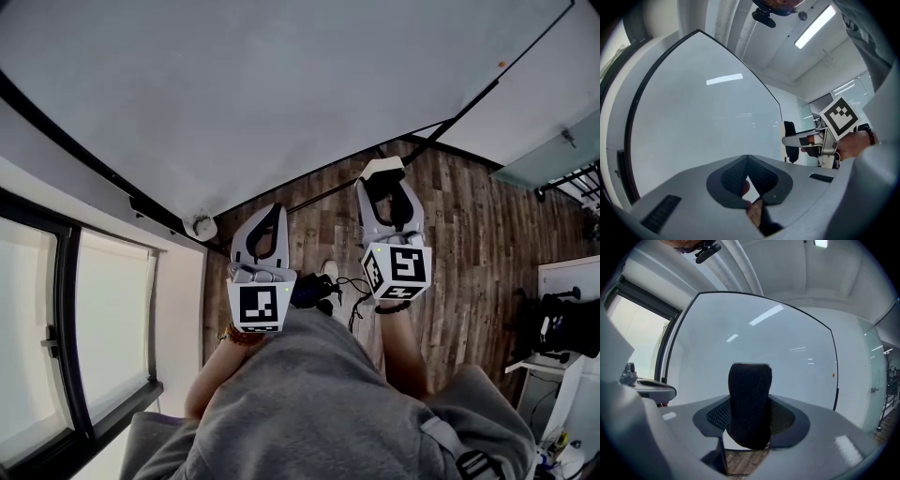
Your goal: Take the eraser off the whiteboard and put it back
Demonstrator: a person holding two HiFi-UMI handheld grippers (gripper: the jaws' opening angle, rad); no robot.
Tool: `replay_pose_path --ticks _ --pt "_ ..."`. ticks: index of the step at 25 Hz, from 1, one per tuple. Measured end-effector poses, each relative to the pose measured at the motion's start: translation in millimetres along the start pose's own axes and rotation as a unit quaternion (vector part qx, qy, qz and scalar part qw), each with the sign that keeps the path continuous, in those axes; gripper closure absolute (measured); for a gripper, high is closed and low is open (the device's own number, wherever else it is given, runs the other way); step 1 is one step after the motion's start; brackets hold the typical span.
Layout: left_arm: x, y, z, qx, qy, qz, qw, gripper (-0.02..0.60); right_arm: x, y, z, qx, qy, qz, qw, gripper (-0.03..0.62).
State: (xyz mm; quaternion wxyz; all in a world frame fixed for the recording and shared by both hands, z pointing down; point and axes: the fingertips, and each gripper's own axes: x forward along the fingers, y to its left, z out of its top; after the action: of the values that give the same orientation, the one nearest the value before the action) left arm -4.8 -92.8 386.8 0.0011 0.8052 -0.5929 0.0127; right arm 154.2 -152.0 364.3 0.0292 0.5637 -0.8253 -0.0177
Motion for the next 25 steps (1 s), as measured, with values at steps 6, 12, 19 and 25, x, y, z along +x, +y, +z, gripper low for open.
replay_pose_path --ticks 6,12,19,25 --pt "4 13 -2 0.004 -0.004 0.014 0.9999 0.575 14 5 1 -0.006 -0.001 0.011 1.0 0.361" --pt "7 17 -2 0.002 -0.004 0.02 0.9998 0.575 25 8 7 -0.012 -0.004 0.02 1.0 0.361" --pt "14 23 -4 -0.008 -0.002 0.027 0.9996 0.575 35 10 9 -0.018 -0.006 0.028 0.999 0.361" --pt "21 31 -3 -0.005 -0.006 0.035 0.9994 0.575 44 10 13 -0.019 -0.009 0.031 0.999 0.361"
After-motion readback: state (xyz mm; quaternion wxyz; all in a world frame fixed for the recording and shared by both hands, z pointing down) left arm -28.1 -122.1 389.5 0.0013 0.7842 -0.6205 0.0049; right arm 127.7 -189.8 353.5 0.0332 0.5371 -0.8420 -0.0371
